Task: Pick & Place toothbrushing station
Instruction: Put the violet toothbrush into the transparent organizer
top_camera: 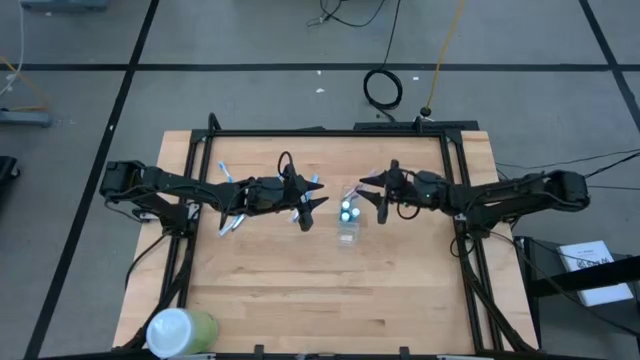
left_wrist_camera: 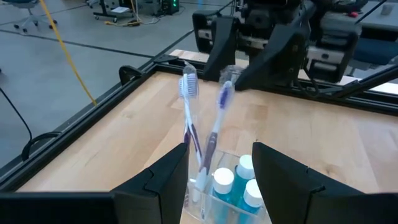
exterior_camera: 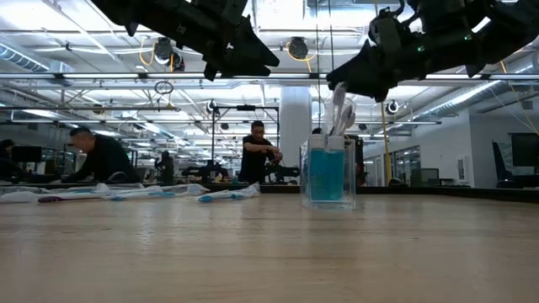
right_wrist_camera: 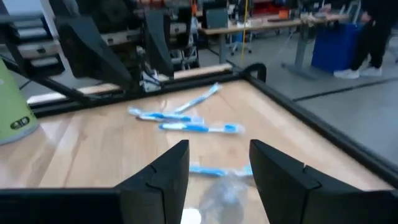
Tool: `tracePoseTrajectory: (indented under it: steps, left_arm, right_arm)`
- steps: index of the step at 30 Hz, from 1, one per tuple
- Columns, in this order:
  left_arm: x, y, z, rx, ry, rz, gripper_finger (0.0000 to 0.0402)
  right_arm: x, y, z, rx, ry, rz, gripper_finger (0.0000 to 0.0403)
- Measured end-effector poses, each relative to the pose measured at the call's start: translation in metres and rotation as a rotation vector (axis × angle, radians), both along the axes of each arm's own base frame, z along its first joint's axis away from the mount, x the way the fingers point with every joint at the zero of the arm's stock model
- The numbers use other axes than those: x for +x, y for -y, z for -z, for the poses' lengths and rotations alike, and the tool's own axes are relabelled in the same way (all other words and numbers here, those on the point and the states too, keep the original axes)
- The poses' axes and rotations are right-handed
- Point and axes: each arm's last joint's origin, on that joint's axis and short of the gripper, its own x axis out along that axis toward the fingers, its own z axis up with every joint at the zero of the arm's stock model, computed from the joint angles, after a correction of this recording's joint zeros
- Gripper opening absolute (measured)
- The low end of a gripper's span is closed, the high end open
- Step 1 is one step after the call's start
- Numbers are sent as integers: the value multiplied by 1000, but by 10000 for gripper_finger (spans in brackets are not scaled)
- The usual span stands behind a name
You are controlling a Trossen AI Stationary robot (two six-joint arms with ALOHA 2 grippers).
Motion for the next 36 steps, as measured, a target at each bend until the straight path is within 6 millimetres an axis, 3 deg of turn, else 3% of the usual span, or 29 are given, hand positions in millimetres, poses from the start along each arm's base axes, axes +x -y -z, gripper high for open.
tracePoseTrajectory:
  steps: [6,13,16,22,26,32,36]
  left_arm:
    - [0,0,0,5,-4,1,182]
    - [0,0,1,6,-12,1,182]
    - [0,-2,1,5,-11,-4,182]
    - [0,-2,1,-1,-12,-8,182]
    - [-4,-2,5,-20,-68,-24,182]
    - [-24,-7,18,-69,-280,-223,182]
    - [-45,-13,34,-161,-427,-466,182]
  right_arm:
    - [-5,-5,-13,-18,77,-31,159]
    - [-4,-17,-13,168,89,-311,159]
    - [-2,-12,-4,177,30,-264,158]
    - [0,5,11,130,-59,-8,155]
    - [0,4,8,136,-38,-47,155]
    - [-7,-4,-7,139,25,-184,155]
    - [-11,-6,-12,126,41,-191,155]
